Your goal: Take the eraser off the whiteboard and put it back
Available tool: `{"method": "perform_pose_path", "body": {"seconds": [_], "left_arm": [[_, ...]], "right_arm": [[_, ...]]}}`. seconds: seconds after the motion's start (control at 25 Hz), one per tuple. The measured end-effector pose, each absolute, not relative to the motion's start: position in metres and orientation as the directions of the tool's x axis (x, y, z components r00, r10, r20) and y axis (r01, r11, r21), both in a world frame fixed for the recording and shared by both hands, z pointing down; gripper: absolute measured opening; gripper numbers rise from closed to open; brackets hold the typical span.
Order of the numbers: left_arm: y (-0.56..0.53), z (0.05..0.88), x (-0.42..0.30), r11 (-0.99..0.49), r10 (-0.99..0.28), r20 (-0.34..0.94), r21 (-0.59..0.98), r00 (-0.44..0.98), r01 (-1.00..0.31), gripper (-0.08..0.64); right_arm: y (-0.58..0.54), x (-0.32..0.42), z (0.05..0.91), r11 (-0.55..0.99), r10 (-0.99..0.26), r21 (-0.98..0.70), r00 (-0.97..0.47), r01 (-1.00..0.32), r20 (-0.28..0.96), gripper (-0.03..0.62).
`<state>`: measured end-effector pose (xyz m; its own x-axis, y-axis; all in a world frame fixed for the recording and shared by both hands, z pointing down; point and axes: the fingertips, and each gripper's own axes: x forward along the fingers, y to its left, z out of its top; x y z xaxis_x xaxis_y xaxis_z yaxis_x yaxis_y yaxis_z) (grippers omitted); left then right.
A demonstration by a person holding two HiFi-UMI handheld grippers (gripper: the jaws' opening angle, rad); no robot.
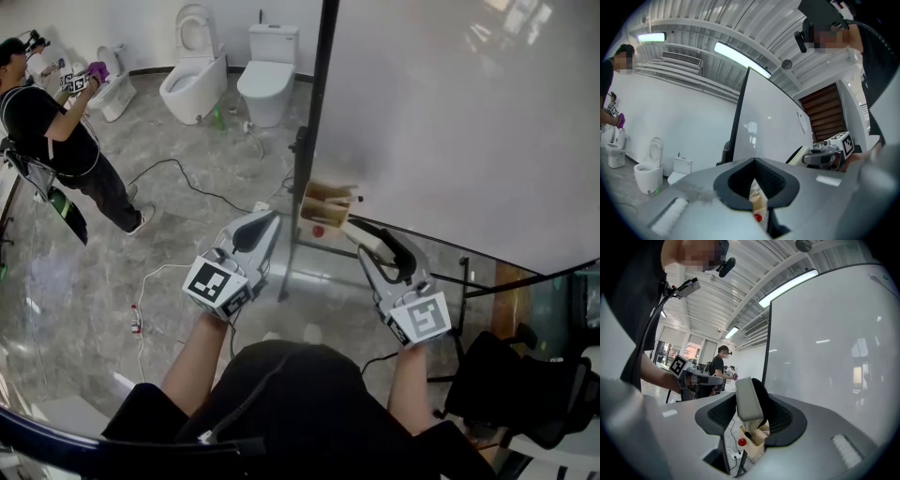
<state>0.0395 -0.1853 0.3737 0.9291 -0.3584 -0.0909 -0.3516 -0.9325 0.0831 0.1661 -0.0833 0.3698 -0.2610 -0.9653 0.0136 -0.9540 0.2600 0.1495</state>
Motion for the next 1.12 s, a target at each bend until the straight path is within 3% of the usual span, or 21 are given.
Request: {"method": "perform_pose_path", "body": {"seconds": [0.52,1.12], "left_arm": [[-0.206,0.373,0.002,-0.873,-0.486,-0.084,0.085,0.87,-0.48,0.003],[-0.209,0.379,-0.025,-0.802,-0.596,-0.059,0.094,0.8,-0.59,0.003]], "right_arm": [[-0.127,0.17,0.392,0.332,-0.943,0.141,-0.328,-0.933,0.057,0.201],[-0.168,0.177,0.448,0.421,-0.898,0.109,-0.396,-0.901,0.192,0.201]]}}
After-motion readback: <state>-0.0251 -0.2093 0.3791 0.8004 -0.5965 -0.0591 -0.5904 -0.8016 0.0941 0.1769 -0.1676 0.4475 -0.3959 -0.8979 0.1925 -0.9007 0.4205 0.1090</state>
